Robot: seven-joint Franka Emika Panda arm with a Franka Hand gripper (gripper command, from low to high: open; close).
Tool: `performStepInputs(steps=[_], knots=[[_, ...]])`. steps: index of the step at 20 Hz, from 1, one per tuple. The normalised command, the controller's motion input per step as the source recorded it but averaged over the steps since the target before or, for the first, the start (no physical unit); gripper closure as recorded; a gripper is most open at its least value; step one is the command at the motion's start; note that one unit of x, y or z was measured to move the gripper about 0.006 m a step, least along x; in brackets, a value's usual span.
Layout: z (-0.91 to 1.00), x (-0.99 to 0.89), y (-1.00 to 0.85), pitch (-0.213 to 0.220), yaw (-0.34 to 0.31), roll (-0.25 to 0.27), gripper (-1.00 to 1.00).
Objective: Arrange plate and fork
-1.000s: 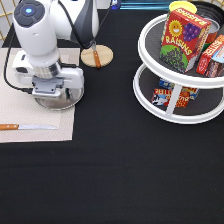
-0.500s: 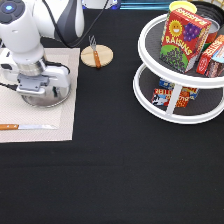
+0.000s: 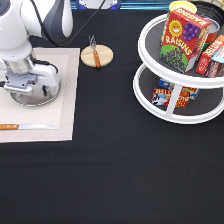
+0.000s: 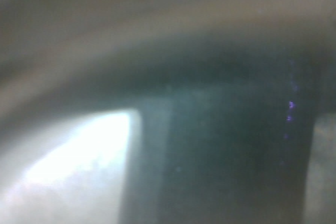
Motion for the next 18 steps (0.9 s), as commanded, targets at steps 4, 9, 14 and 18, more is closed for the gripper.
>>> performStepInputs(steps=[4, 9, 14, 18], knots=[[0.16, 0.0, -0.03, 0.007, 0.007, 0.033, -1.0], [0.74, -0.01, 0.39, 0.014, 0.062, -0.005, -1.0], [0.8, -0.29, 0.46, -0.011, 0.036, -0.038, -1.0], [0.46, -0.8, 0.51, -0.121, 0.002, -0.057, -1.0]])
